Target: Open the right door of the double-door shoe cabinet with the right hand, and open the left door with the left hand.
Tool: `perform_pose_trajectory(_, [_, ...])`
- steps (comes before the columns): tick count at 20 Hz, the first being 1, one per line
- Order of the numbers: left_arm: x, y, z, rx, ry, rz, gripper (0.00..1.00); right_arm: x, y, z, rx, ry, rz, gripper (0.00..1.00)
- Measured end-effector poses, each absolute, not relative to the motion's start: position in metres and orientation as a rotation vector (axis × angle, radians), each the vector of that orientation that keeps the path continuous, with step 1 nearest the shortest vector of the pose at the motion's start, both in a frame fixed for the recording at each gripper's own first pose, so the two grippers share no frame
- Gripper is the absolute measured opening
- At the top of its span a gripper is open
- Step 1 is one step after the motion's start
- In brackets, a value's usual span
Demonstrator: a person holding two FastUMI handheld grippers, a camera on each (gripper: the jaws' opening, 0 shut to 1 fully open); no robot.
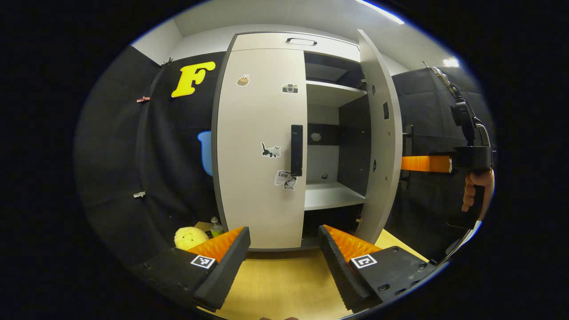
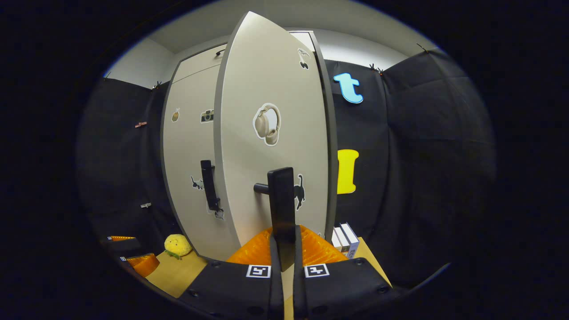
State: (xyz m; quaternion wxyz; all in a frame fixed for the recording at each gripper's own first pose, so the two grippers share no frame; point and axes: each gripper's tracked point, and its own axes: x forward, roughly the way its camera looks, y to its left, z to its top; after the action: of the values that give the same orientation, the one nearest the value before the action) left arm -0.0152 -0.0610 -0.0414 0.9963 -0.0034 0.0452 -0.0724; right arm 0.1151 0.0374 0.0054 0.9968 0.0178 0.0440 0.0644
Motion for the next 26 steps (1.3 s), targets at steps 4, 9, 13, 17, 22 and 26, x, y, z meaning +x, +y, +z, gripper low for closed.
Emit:
perform_pose_trajectory(4, [-0.013, -0.074, -0.041, -0.017, 0.089, -0.168, 0.95, 0.113, 0.009, 0.006, 0.041, 0.095, 0.069, 0.12])
perform_pose_trajectory(9, [-0.015, -0.088, -0.043, -0.036, 0.1, -0.195, 0.95, 0.119, -0.041, 0.003, 0.061, 0.135, 0.029, 0.05])
perform_pose_trajectory(13, [-0.012, -0.099, -0.041, -0.043, 0.104, -0.214, 0.95, 0.125, -0.04, 0.003, 0.105, 0.144, 0.076, 0.07])
perform_pose_trajectory(17, [-0.012, -0.112, -0.036, -0.034, 0.095, -0.236, 0.95, 0.12, -0.044, 0.004, 0.077, 0.126, 0.057, 0.08])
perform_pose_trajectory(22, [-0.009, -0.121, -0.033, -0.014, 0.091, -0.261, 0.95, 0.112, -0.045, 0.015, 0.098, 0.074, 0.028, 0.06])
perform_pose_trajectory(26, [0.0, -0.124, -0.037, 0.004, 0.096, -0.28, 0.95, 0.093, -0.046, 0.023, 0.117, 0.038, 0.008, 0.05])
